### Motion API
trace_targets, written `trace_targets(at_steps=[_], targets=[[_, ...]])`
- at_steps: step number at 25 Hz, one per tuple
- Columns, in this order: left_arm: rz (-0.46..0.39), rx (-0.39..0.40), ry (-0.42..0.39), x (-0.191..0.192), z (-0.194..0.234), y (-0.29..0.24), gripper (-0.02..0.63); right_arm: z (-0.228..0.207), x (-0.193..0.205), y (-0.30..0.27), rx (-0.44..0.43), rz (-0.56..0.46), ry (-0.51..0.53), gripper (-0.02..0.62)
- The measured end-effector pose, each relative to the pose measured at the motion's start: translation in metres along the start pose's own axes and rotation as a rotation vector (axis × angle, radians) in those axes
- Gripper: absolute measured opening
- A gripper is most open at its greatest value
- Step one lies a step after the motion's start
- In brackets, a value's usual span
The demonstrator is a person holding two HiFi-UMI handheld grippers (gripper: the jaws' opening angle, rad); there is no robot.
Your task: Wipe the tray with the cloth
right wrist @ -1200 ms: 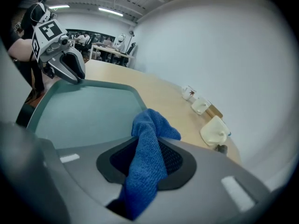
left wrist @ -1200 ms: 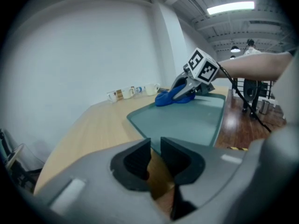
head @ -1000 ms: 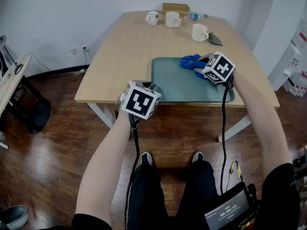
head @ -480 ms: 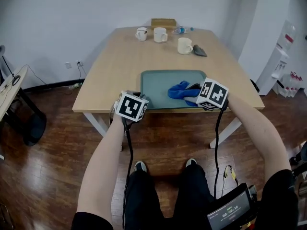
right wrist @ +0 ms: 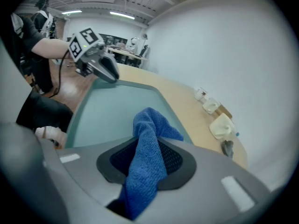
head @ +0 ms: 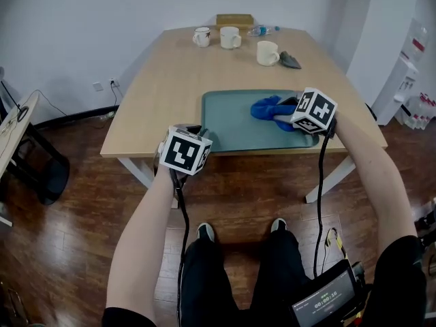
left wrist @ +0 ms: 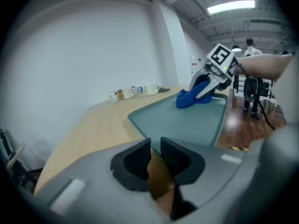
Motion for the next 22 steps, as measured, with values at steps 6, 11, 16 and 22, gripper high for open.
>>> trace_targets(at_steps=[6, 11, 16, 22], targets=[[0.004, 0.006, -0.003, -0.003, -0.003, 0.003, 0.069, -0.063, 0.030, -0.019, 0.176, 0.157, -0.086, 0.103], [0.006, -0.002, 0.002, -0.001, 0.000, 0.001, 0.069, -0.056, 0.022, -0.019, 0.165, 0.162, -0.066, 0.103], [0.006, -0.007, 0.001, 0.001, 0.002, -0.004, 0.069, -0.013, 0.011, 0.001, 0.097, 0.116, -0.019, 0.103], [0.012, 0.008, -0.005, 0.006, -0.002, -0.011, 0.069, 0.048, -0.001, 0.033, 0.012, 0.060, 0.058, 0.103]])
Point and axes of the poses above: the fingertips, and each gripper's own axes: y backward along the fingers, z to its left, x out of its underside, the point moved 5 cm from there along y, backward along the fingers, and after that the axes turned 14 degrees about y, right-handed, at the moved point
